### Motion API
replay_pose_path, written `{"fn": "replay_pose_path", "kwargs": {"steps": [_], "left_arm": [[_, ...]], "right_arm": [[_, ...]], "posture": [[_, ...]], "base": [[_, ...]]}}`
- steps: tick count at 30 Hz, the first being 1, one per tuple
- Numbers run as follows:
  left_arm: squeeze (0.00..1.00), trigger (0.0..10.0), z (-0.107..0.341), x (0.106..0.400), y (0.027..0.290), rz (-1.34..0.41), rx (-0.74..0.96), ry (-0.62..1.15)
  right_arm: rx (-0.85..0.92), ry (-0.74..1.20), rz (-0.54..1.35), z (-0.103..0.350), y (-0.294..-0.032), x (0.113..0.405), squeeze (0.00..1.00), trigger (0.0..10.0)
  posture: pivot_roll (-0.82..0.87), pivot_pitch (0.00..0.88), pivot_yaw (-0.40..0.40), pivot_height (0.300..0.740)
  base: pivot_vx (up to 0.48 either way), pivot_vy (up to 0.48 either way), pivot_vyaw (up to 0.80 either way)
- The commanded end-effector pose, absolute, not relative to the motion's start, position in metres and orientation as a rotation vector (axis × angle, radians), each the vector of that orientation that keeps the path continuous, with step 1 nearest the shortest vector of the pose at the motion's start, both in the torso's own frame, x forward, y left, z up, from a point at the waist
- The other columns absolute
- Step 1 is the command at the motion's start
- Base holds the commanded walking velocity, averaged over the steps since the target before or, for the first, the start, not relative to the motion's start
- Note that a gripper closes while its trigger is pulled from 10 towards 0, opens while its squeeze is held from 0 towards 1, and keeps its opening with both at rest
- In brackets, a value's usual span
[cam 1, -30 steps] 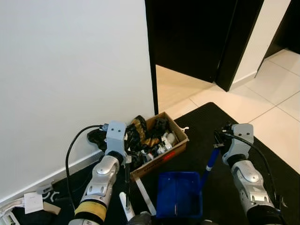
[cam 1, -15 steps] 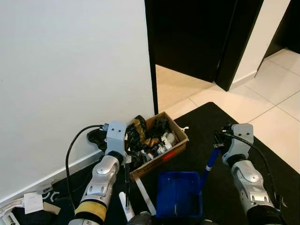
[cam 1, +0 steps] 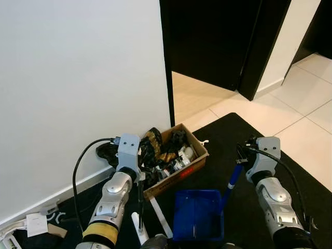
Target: Sweep floor
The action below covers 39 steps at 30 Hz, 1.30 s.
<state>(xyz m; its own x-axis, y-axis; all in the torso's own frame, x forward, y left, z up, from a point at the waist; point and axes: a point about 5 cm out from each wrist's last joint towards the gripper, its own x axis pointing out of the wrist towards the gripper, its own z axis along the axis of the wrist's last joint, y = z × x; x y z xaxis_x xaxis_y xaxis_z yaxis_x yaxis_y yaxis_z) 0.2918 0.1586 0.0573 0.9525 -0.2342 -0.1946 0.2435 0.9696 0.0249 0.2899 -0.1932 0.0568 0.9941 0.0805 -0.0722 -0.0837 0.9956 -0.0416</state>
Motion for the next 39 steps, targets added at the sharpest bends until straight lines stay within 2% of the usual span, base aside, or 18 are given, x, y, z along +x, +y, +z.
{"fn": "replay_pose_path", "kwargs": {"steps": [1,13,22,39], "left_arm": [[0.00,10.0,0.0642,0.2936,0.1590,-0.241,0.061,0.151],[0.00,10.0,0.0636,0.2943,0.1578,-0.258,0.085,0.158],[0.00,10.0,0.0624,0.2930,0.1564,-0.265,0.089,0.162],[0.00,10.0,0.0610,0.2941,0.1575,-0.249,0.081,0.170]], "right_arm": [[-0.040,0.050,0.088,0.0582,-0.1908,0.2901,0.00,10.0],[-0.039,0.050,0.089,0.0583,-0.1906,0.2905,0.00,10.0],[-0.040,0.051,0.092,0.0580,-0.1901,0.2903,0.00,10.0],[-0.045,0.049,0.096,0.0585,-0.1900,0.2907,0.00,10.0]], "posture": [[0.09,0.054,0.057,0.740],[0.09,0.056,0.058,0.740],[0.09,0.055,0.056,0.740],[0.09,0.046,0.057,0.740]], "base": [[0.000,0.000,0.00],[0.000,0.000,0.00],[0.200,-0.385,0.00],[0.029,0.000,0.00]]}}
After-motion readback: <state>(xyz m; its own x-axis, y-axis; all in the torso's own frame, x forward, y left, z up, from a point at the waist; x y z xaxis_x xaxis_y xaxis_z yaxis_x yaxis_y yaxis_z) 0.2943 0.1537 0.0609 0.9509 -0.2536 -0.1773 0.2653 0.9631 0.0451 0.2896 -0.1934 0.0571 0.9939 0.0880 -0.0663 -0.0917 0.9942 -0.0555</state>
